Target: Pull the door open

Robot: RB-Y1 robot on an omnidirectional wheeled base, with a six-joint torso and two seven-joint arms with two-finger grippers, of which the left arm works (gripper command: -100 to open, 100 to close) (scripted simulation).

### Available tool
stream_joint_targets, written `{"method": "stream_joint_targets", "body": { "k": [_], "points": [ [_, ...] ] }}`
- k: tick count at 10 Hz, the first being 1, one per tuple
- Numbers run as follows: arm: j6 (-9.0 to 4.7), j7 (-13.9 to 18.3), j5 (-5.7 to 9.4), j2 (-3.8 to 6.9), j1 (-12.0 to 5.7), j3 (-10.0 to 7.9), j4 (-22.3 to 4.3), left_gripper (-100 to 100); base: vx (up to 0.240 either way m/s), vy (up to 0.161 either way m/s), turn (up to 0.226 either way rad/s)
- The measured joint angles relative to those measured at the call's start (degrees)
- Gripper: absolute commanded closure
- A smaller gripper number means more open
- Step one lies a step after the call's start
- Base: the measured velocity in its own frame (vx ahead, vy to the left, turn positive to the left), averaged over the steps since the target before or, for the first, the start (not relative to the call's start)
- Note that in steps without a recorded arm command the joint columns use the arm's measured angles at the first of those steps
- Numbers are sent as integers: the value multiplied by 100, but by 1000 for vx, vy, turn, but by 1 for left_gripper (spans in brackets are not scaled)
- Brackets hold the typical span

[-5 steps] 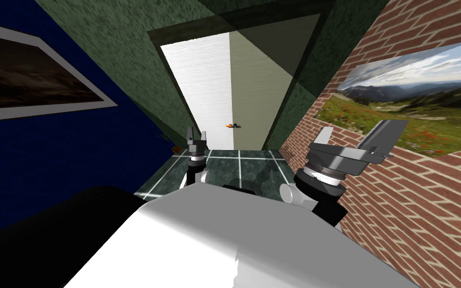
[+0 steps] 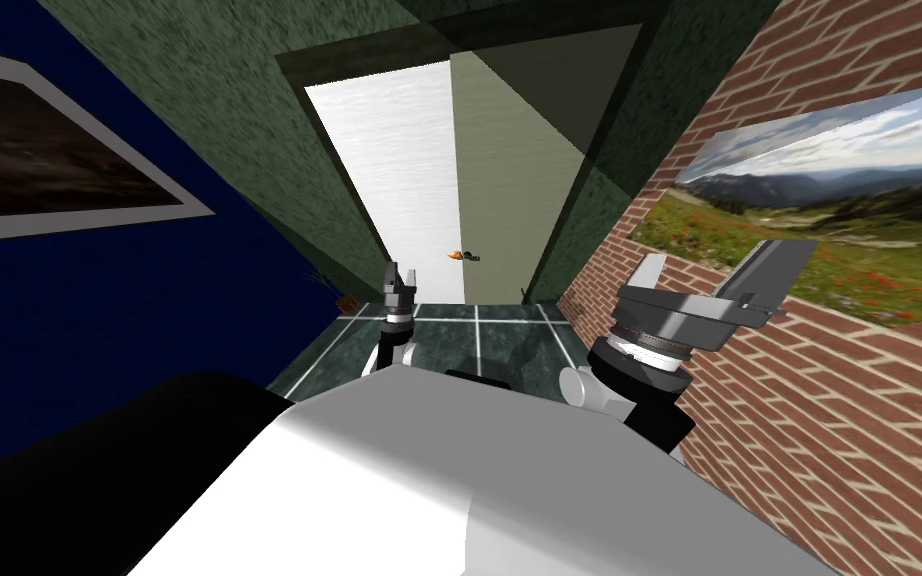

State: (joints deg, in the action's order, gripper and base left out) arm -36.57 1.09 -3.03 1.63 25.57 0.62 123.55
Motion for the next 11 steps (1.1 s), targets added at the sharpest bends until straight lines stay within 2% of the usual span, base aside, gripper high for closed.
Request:
{"method": "stream_joint_targets", "body": {
  "k": [3, 6, 9, 11],
  "points": [
    [0, 36, 35, 91, -81, -52, -351, -100, 137, -8, -31],
    [-43, 71, 67, 153, -111, -96, -633, -100, 89, -4, -23],
    [-138, 120, 122, 241, -180, -183, -1045, -100, 130, 2, -35],
    [-139, 151, 150, 285, -232, -225, -1261, -100, 116, 10, -28]
  ]
}}
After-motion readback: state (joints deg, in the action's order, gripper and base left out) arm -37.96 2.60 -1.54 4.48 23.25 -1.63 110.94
